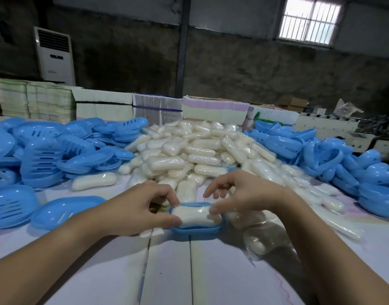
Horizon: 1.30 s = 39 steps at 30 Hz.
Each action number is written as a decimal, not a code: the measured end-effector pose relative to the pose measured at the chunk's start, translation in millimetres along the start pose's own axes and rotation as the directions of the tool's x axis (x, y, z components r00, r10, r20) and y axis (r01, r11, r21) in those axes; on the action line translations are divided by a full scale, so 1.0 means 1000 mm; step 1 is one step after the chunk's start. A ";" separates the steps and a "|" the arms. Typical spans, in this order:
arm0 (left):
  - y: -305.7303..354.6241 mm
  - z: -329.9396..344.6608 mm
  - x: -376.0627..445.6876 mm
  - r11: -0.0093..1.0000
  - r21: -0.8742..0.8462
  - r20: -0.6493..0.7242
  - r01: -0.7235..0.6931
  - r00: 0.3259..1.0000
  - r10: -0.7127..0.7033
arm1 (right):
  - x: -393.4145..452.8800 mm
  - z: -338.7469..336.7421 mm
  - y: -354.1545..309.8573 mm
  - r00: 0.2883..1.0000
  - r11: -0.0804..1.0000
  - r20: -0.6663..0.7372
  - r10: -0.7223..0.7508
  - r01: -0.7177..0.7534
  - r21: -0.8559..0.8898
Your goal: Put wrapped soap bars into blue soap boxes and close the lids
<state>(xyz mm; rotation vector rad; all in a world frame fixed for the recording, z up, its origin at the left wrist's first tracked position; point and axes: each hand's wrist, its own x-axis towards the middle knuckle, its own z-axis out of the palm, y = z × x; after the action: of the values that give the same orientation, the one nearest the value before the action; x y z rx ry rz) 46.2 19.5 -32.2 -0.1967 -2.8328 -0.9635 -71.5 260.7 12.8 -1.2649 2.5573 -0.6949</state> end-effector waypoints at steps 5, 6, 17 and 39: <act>-0.008 -0.001 -0.001 0.999 0.008 -0.010 -0.035 0.999 0.036 | 0.017 -0.013 0.031 0.843 0.981 -0.513 0.161 -0.078 0.180; -0.010 -0.001 0.000 0.999 0.009 -0.007 -0.047 0.999 0.047 | 0.019 -0.020 0.043 0.777 0.978 -0.597 0.198 -0.117 0.172; -0.026 0.000 0.010 0.997 -0.054 0.015 -0.063 0.998 0.064 | 0.002 -0.080 0.175 0.349 0.700 -0.790 0.504 -0.701 0.137; -0.022 0.002 0.004 0.991 -0.096 0.014 -0.089 0.996 0.091 | 0.006 -0.048 0.026 0.689 0.845 -0.718 0.100 0.322 0.426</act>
<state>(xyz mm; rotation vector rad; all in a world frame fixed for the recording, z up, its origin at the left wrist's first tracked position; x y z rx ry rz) 38.2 4.2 -46.2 -0.3424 -2.7697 -1.0840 -111.8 284.6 42.0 -1.0824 2.4646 -2.1341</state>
